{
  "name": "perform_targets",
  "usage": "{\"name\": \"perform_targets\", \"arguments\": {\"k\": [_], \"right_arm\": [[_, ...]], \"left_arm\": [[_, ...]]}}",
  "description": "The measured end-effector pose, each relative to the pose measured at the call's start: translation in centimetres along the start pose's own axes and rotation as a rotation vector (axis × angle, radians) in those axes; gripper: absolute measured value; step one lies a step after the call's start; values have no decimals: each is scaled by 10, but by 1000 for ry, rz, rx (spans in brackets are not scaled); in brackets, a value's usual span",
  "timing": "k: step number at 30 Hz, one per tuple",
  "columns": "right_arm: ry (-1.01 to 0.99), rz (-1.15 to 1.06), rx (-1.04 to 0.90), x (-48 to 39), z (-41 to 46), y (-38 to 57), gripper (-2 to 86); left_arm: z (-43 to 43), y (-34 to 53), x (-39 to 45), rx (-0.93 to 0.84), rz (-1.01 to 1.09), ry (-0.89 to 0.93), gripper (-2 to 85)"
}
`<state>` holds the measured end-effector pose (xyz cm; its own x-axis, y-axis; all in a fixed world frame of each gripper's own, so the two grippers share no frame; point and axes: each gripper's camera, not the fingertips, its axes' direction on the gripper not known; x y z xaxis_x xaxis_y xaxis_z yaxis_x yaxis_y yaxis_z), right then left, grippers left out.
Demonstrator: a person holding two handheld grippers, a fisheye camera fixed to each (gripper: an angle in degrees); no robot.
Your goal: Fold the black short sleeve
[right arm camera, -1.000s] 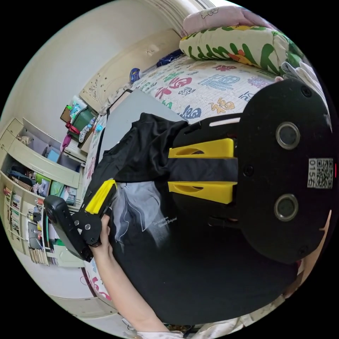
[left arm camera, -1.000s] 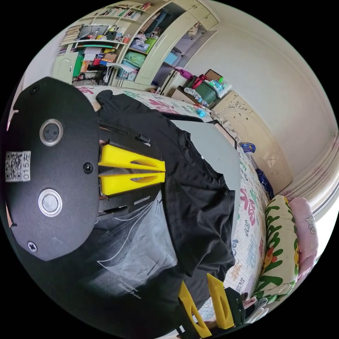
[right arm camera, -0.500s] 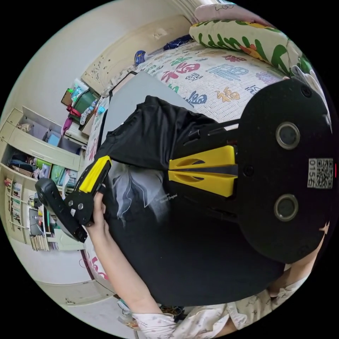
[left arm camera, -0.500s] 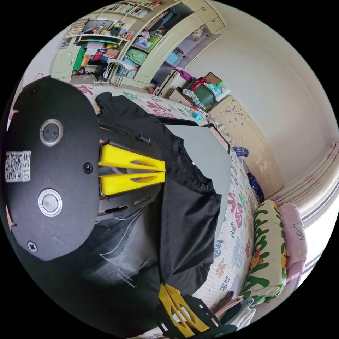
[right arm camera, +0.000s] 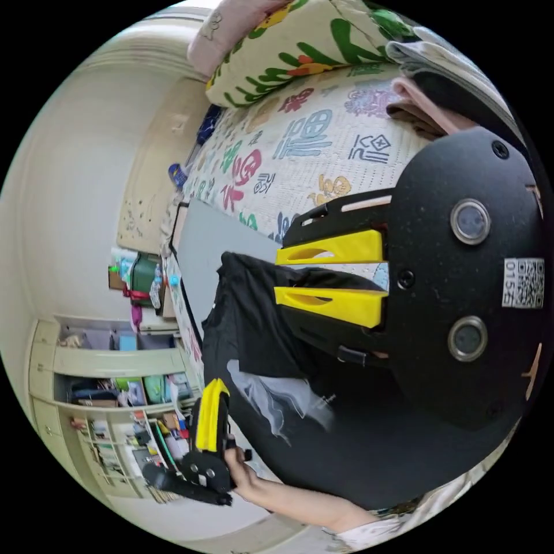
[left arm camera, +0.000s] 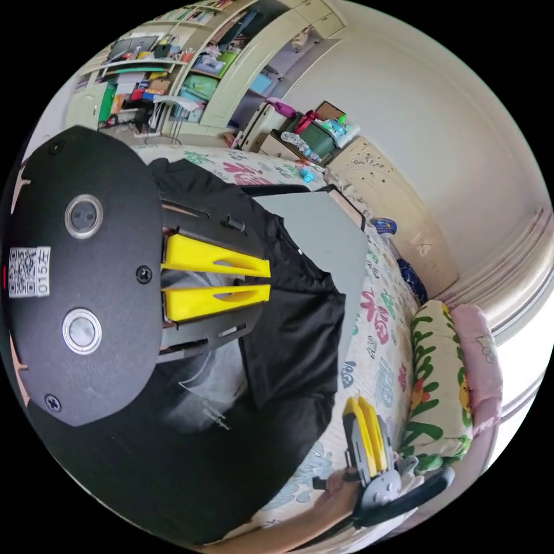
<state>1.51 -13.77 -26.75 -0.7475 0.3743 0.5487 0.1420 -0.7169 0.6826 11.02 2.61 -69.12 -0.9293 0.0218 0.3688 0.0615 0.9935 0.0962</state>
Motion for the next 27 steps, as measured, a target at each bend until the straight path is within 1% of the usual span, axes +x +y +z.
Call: {"name": "perform_targets", "arguments": {"k": [1,3,4,6,7,8,9,12,15,19,22,24,25,27], "right_arm": [[0,20,-3,5,3,-1,77],[-71,74,-14,17,14,-8,88],[-87,79,-22,19,17,-10,90],[-91,82,-50,21,29,-17,90],[-83,82,-55,21,32,-18,84],[-68,82,-69,23,38,-20,73],[-64,79,-88,25,45,-21,44],[-107,88,-137,35,60,-22,2],[-107,93,-138,42,61,-17,-6],[-68,94,-155,48,64,-6,-2],[-66,83,-141,49,58,3,30],[-40,41,-76,41,36,9,58],[-50,22,-43,36,28,11,58],[-132,-110,34,7,5,18,61]], "left_arm": [[1,-1,1,25,-14,22,36],[20,-5,0,61,-94,85,63],[29,-4,-3,54,-125,97,72],[72,4,-18,-18,-244,202,90],[81,7,-22,-28,-270,221,90],[96,16,-29,-41,-320,235,88],[107,23,-33,-48,-346,242,86],[132,31,-36,-71,-379,283,84],[150,29,-26,-110,-369,297,84],[159,21,-1,-129,-316,252,81],[167,19,14,-128,-312,245,81],[174,18,25,-127,-315,251,81],[176,18,27,-127,-316,252,81],[183,17,40,-126,-316,253,81]]}}
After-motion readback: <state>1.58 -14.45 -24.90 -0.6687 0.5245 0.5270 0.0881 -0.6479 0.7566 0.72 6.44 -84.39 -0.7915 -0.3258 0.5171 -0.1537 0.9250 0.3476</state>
